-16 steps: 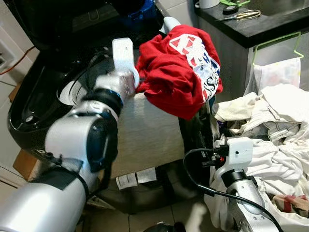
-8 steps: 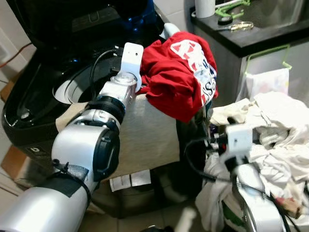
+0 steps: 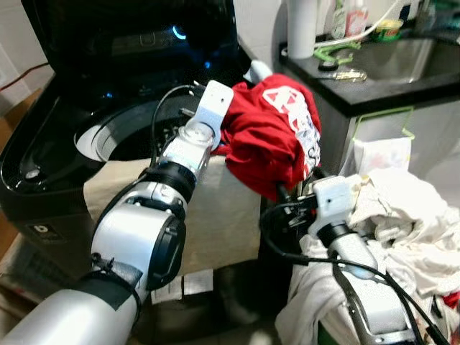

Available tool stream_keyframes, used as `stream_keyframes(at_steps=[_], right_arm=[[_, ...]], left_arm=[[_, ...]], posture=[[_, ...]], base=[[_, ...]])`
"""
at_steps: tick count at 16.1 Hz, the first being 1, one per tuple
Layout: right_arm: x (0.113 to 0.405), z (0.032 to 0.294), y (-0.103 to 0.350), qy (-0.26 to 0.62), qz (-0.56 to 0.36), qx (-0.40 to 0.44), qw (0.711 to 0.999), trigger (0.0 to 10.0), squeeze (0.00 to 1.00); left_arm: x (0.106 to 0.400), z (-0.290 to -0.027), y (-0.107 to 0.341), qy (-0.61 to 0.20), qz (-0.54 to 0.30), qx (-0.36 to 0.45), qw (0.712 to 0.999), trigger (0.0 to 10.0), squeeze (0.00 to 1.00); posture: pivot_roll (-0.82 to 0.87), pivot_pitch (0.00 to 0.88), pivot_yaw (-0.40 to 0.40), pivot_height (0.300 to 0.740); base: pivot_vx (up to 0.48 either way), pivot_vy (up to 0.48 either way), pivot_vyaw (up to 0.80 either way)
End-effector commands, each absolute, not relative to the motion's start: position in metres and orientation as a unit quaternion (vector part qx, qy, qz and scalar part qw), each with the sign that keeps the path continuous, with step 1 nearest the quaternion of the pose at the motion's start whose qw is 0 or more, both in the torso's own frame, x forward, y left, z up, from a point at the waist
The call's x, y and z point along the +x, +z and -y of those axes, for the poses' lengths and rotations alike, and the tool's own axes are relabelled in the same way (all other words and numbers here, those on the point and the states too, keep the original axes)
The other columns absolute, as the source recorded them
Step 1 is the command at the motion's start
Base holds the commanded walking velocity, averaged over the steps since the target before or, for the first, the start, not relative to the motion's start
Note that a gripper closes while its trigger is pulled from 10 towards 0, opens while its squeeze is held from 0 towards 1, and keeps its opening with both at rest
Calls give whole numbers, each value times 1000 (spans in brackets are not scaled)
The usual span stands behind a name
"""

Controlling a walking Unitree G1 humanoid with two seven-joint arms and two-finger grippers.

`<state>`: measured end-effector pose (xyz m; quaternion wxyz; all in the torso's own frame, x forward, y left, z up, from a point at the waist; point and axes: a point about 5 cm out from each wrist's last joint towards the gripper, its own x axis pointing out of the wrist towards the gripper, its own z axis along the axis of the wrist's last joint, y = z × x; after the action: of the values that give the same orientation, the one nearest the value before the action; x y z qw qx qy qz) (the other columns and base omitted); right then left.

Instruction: Clothes washing

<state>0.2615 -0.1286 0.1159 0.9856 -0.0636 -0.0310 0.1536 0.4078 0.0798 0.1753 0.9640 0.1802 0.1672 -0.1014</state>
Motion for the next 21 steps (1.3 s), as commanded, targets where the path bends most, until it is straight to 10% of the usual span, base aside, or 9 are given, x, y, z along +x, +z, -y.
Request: stream_keyframes(at_steps=[1,2,14,15,21], right_arm=[[263,125,115,161,28,-55,985,10000,0],[264,123,114,164,29,-52,985,10000,0],[274,138,114,80,66,-178,978,10000,0],[281,151,108,45,49,-187,980,10000,0],[307,176,112,2,107,-315,943,10000,0]], left_arm=[[364,-83,81,-144,-348,205,904,10000,627],[367,-86,85,-144,-343,209,904,10000,1000],[370,-89,89,-158,-329,232,901,10000,1000],[372,-84,93,-160,-325,218,906,10000,0],[374,-81,98,-151,-316,202,915,10000,0]], posture=[[-147,0,141,740],[-140,0,145,740],[-118,0,147,740],[-114,0,148,740],[-93,0,136,740]], base=[[0,0,0],[0,0,0],[0,0,0],[0,0,0],[0,0,0]])
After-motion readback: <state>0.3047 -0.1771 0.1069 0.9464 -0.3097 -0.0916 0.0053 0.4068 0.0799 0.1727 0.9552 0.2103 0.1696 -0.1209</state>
